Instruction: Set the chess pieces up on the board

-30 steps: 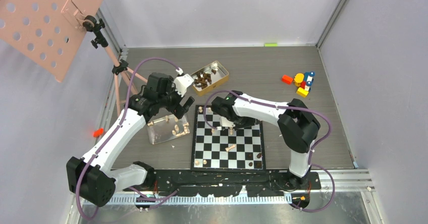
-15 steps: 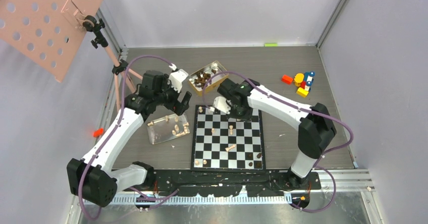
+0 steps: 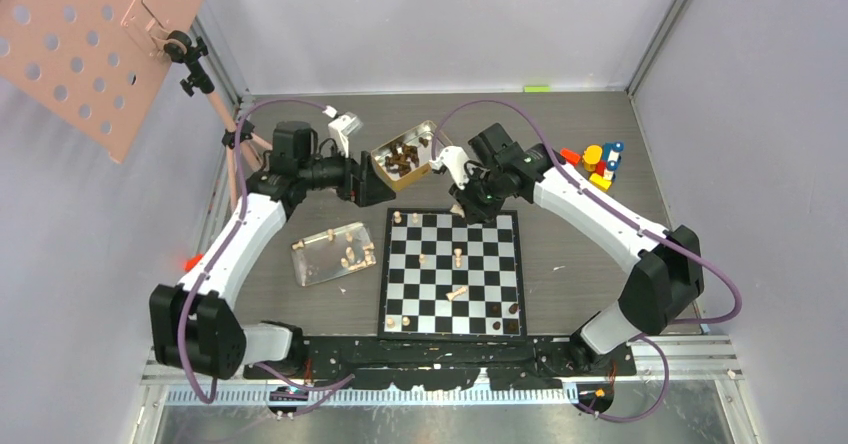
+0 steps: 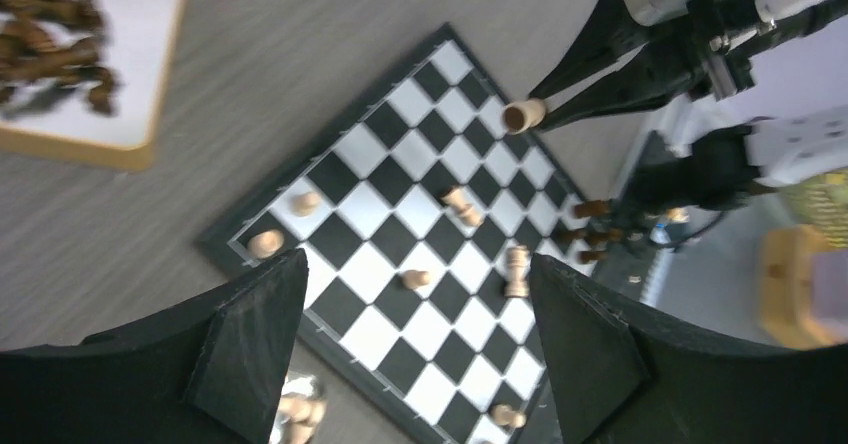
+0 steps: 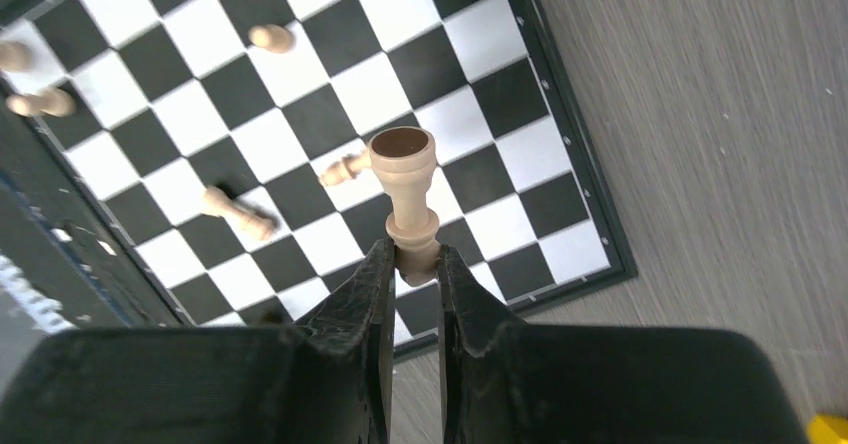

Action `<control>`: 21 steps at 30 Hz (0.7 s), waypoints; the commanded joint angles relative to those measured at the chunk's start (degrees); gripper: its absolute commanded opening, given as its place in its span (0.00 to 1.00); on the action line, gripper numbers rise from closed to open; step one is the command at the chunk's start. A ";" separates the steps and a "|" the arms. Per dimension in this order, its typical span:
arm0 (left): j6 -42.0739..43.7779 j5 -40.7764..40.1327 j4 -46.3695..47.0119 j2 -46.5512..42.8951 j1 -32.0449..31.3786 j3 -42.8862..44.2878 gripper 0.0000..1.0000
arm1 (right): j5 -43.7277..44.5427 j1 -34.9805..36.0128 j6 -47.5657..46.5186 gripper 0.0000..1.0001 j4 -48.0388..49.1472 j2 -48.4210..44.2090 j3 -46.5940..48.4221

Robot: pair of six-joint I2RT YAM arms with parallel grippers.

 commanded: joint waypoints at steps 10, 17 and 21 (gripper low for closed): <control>-20.64 17.34 14.71 15.01 -7.32 5.59 0.71 | -12.33 0.17 8.27 0.02 4.63 -0.05 6.40; -28.33 19.70 20.17 19.90 -9.86 6.79 0.67 | -11.84 0.22 8.40 0.02 4.66 0.33 6.82; -30.10 19.74 21.70 21.67 -10.91 7.52 0.63 | -11.55 0.22 8.27 0.02 4.72 0.51 6.65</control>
